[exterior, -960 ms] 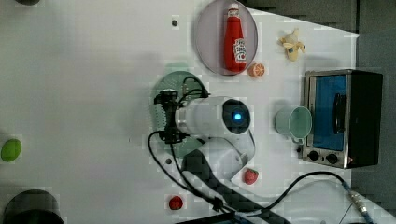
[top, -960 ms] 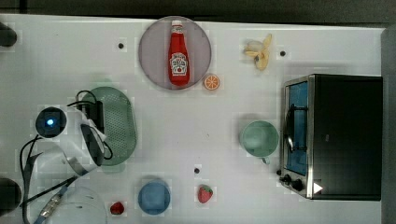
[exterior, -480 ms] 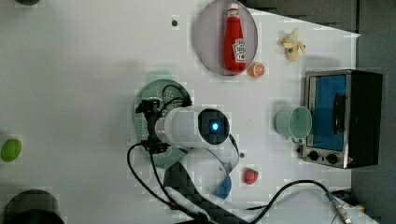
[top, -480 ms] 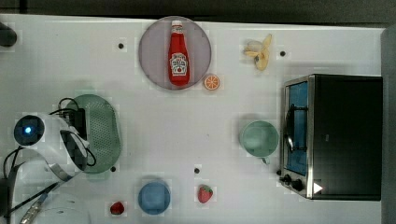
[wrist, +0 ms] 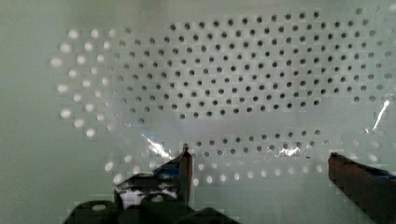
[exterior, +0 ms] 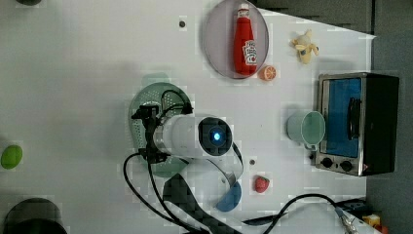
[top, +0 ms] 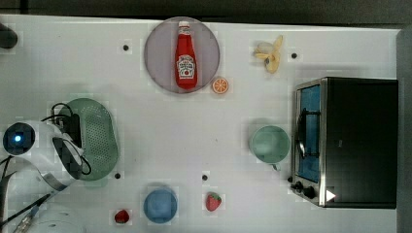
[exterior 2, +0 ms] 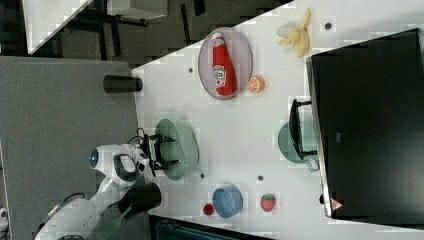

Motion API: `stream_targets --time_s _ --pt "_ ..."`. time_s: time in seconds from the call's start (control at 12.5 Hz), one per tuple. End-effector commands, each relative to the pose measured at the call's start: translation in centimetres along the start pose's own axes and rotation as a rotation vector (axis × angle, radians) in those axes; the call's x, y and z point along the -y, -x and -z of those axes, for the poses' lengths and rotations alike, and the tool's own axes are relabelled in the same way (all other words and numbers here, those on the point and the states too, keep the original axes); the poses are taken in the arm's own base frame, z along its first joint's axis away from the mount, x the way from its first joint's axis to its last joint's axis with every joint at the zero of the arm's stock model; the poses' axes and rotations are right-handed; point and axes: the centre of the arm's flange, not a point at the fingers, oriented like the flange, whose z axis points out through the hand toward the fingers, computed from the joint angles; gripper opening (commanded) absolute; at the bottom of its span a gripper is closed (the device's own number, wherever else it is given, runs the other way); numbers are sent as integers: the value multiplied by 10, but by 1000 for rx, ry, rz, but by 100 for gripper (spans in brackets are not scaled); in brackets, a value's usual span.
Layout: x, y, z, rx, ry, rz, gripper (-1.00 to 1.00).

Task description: Drag strainer right to left.

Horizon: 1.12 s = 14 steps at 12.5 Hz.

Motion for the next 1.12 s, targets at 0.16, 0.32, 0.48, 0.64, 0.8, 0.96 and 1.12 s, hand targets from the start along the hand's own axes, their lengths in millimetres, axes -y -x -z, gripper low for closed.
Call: stream_targets --time_s 0.16,0.32,0.48,0.64,0.8,0.96,1.12 --pt "14 -2 8 14 -24 -120 100" --pt "19 -8 25 -9 -28 -47 100" --pt "25 -23 64 -49 10 64 100" --pt "36 -40 126 -57 -8 218 100" --pt "43 -68 193 -63 -22 351 100" --pt "47 -107 264 -60 -53 414 100" --pt "44 -158 330 -51 -81 434 100"
